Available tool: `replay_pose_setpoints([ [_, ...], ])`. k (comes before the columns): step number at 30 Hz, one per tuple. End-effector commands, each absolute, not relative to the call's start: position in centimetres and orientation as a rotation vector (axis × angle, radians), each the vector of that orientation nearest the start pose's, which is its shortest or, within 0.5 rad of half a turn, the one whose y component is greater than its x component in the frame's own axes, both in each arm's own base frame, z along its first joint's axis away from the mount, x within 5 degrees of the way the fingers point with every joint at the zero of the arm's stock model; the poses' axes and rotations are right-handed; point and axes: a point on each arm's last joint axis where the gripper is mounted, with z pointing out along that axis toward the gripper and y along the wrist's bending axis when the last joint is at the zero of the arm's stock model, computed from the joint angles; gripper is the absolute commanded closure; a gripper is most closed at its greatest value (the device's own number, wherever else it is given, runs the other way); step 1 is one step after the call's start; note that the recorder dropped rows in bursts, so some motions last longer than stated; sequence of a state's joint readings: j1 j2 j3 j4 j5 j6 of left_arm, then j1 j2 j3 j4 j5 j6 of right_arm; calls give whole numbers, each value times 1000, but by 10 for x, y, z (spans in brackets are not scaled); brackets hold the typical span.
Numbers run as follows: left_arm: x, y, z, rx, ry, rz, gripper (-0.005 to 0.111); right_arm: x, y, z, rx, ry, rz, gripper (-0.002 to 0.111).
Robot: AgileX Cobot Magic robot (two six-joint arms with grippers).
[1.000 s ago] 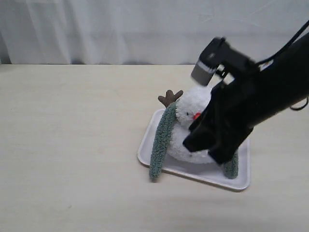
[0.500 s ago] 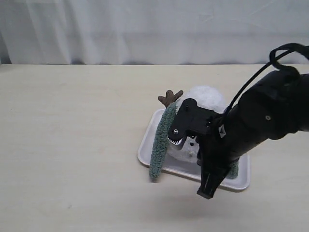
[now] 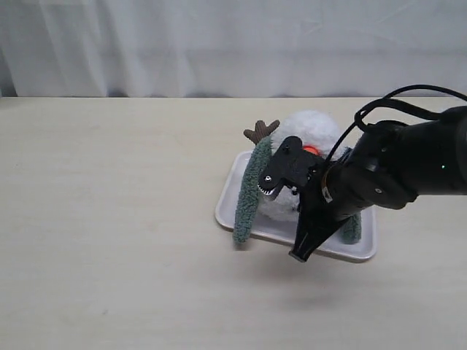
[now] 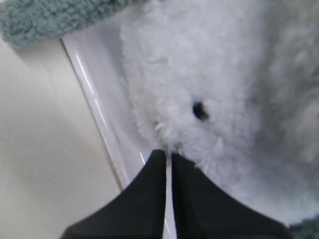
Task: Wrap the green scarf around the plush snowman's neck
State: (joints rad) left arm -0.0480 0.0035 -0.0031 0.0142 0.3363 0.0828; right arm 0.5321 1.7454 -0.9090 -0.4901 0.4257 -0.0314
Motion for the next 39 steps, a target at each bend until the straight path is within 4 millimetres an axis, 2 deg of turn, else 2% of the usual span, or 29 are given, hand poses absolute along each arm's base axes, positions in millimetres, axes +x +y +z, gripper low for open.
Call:
replay_pose_setpoints([
  [1, 54, -2, 184, 119, 1803, 36, 107, 293, 151, 166, -1175, 2382, -224, 104],
  [5, 54, -2, 184, 119, 1803, 36, 107, 292, 149, 194, -1100, 2365, -213, 104],
  [11, 54, -2, 184, 119, 1803, 36, 107, 277, 142, 242, -962, 2301, -137, 104],
  [14, 54, -2, 184, 119, 1803, 36, 107, 269, 140, 255, -900, 2299, -92, 104],
  [16, 54, -2, 184, 119, 1803, 36, 107, 267, 135, 257, -822, 2353, -68, 103],
  [18, 54, -2, 184, 119, 1803, 36, 107, 268, 124, 252, -729, 2447, -91, 96],
  [22, 54, -2, 184, 119, 1803, 36, 107, 275, 94, 239, -530, 2612, -145, 71],
  [24, 54, -2, 184, 119, 1803, 36, 107, 276, 84, 233, -466, 2644, -137, 56],
  [26, 54, -2, 184, 119, 1803, 36, 107, 276, 79, 227, -454, 2636, -132, 46],
  [33, 54, -2, 184, 119, 1803, 36, 107, 275, 84, 196, -499, 2493, -25, 44],
  [39, 54, -2, 184, 119, 1803, 36, 107, 282, 88, 173, -541, 2474, -5, 45],
])
